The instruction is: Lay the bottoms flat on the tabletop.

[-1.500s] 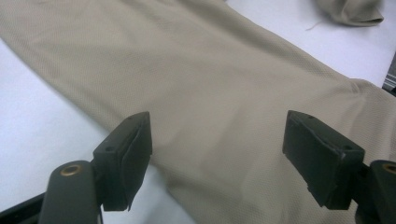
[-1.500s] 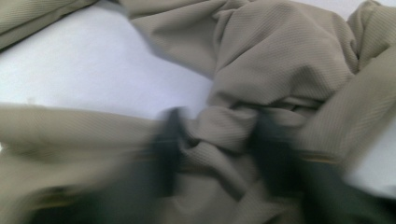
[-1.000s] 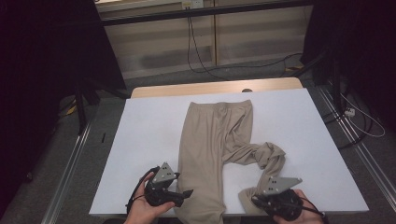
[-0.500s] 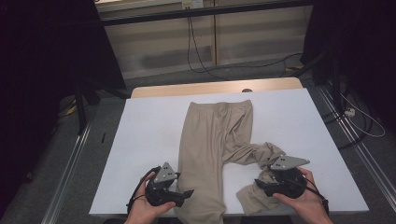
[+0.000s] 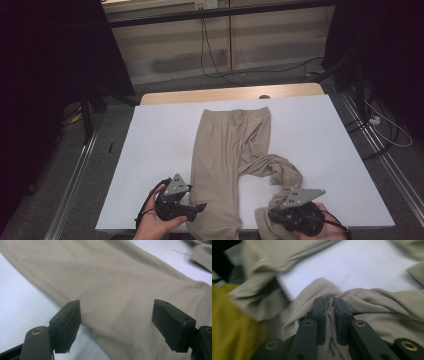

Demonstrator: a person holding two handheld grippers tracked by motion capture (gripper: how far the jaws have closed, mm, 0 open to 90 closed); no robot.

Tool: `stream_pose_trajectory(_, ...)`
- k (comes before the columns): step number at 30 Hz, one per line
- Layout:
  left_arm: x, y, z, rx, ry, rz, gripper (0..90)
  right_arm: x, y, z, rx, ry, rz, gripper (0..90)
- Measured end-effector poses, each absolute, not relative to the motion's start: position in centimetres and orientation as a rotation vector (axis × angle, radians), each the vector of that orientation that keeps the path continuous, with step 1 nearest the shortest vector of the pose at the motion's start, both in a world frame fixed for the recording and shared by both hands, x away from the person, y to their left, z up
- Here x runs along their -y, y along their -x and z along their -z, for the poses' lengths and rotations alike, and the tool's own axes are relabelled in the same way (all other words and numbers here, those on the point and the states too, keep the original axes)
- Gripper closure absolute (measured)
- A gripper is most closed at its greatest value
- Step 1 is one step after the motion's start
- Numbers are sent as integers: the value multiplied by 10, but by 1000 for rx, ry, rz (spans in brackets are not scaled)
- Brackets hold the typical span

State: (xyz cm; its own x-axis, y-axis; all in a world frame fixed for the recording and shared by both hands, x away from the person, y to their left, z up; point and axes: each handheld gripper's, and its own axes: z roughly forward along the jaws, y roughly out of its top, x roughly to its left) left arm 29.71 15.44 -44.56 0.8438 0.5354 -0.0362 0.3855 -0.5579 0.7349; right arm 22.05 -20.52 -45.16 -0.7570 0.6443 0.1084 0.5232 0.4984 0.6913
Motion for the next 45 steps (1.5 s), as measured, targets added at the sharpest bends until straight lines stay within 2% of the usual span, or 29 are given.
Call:
stream_pose_trajectory(3,-154,-297,446,-668,-2231,-243,240,197,-201,453,-2650,-941,-1119,816)
stream_pose_trajectory(5,-153,-297,446,-665,-2235,-247,240,194,-193,455,-2659,-923,-1084,780)
stream_pose_trajectory(6,-153,-297,446,-668,-2230,-247,240,195,-193,454,-2644,-918,-1092,721)
stream_pose_trajectory(8,-152,-297,446,-671,-2227,-243,240,200,-200,450,-2574,-971,-1149,538)
stream_pose_trajectory(12,-153,-298,446,-664,-2233,-247,240,213,-218,441,-2416,-1082,-1196,412)
stream_pose_trajectory(19,-152,-297,446,-663,-2244,-244,240,240,-259,435,-2210,-1234,-1098,381)
stream_pose_trajectory(21,-152,-297,447,-674,-2232,-230,240,251,-273,440,-2169,-1312,-1071,395)
stream_pose_trajectory(24,-154,-298,446,-670,-2242,-232,237,262,-281,448,-2172,-1402,-1056,486)
stream_pose_trajectory(25,-154,-299,446,-670,-2243,-233,238,262,-280,450,-2180,-1417,-1042,536)
stream_pose_trajectory(26,-154,-298,446,-671,-2244,-234,238,261,-278,451,-2210,-1417,-1042,672)
stream_pose_trajectory(27,-154,-298,446,-672,-2242,-234,237,259,-275,452,-2246,-1396,-1058,754)
stream_pose_trajectory(29,-154,-297,446,-667,-2247,-239,237,251,-267,450,-2281,-1346,-1083,855)
stream_pose_trajectory(30,-154,-298,446,-665,-2248,-242,237,245,-262,447,-2300,-1310,-1110,873)
stream_pose_trajectory(37,-153,-298,447,-667,-2254,-238,237,205,-257,443,-2408,-1181,-1171,856)
stream_pose_trajectory(45,-153,-298,446,-666,-2250,-235,234,176,-299,445,-2377,-1193,-1185,834)
